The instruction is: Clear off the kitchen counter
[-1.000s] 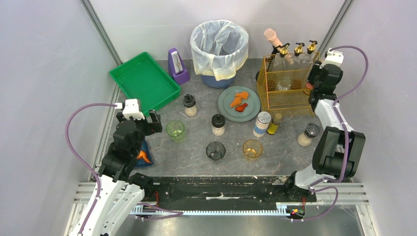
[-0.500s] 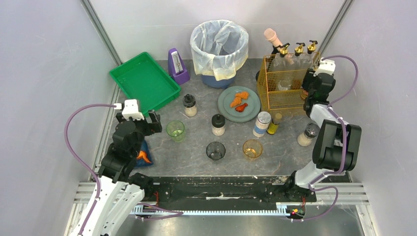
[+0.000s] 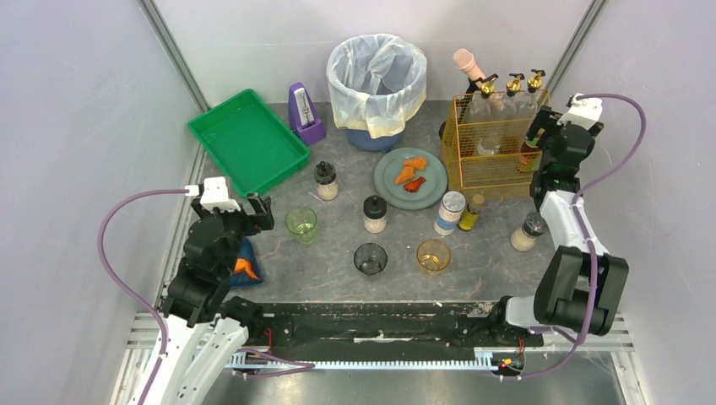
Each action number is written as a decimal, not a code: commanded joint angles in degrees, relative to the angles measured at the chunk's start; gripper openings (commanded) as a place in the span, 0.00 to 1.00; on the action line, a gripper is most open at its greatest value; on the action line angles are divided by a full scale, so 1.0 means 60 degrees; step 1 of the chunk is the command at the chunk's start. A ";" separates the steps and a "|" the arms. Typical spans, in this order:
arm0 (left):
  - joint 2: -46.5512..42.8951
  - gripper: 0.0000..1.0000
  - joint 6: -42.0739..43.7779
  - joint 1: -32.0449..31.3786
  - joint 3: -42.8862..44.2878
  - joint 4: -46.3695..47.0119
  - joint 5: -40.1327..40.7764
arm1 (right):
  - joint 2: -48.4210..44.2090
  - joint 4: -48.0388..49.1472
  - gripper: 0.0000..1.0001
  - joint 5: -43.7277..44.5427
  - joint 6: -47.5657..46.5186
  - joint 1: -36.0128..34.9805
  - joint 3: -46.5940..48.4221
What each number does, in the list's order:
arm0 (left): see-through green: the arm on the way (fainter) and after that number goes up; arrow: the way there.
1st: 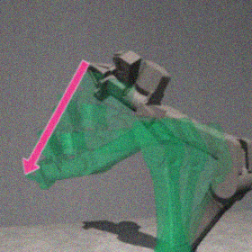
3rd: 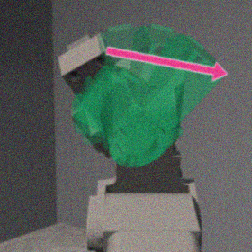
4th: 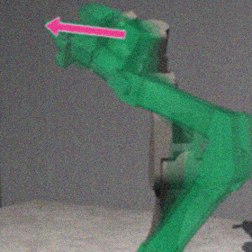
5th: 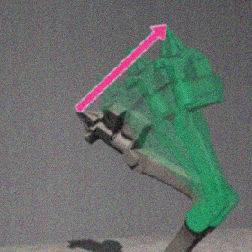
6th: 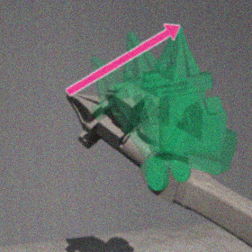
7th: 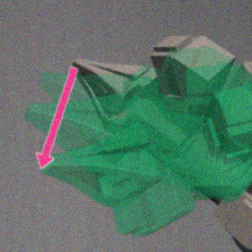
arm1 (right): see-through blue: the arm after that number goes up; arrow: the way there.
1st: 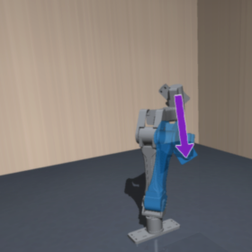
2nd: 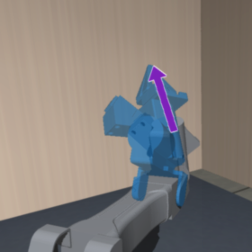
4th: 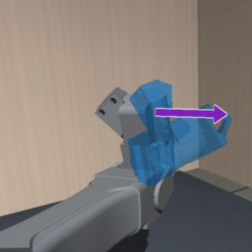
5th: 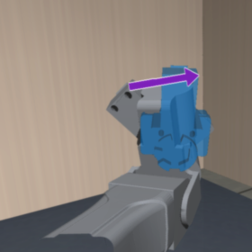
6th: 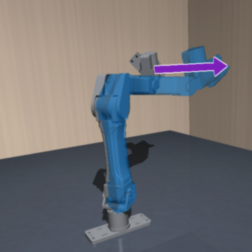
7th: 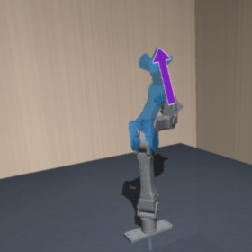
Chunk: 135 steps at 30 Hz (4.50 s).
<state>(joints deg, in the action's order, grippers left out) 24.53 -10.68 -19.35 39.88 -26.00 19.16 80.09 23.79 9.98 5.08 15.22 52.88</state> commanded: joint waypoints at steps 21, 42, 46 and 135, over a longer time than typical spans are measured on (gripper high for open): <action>-0.0601 0.95 -0.0037 -0.0404 -0.0096 0.0407 -0.0128 | -0.5057 -0.6123 0.81 0.0000 0.2552 -0.3131 -0.1690; -0.0580 0.95 -0.0058 -0.0413 -0.0106 0.0407 -0.0248 | -0.4534 -0.6258 0.58 -0.0524 0.2650 -0.3649 -0.2830; -0.0560 0.95 -0.0066 -0.0410 -0.0106 0.0407 -0.0241 | -0.4696 -0.6252 0.53 -0.0280 0.2626 -0.3650 -0.3151; -0.0361 0.94 0.0066 -0.0312 -0.0051 0.0335 -0.0147 | -0.2014 -0.4774 0.90 0.0940 0.1703 -0.3437 0.0876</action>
<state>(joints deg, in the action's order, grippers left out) 22.92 -10.68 -21.56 39.24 -26.04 17.93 73.01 -1.74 17.39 13.80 -2.22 60.73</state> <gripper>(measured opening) 0.946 0.879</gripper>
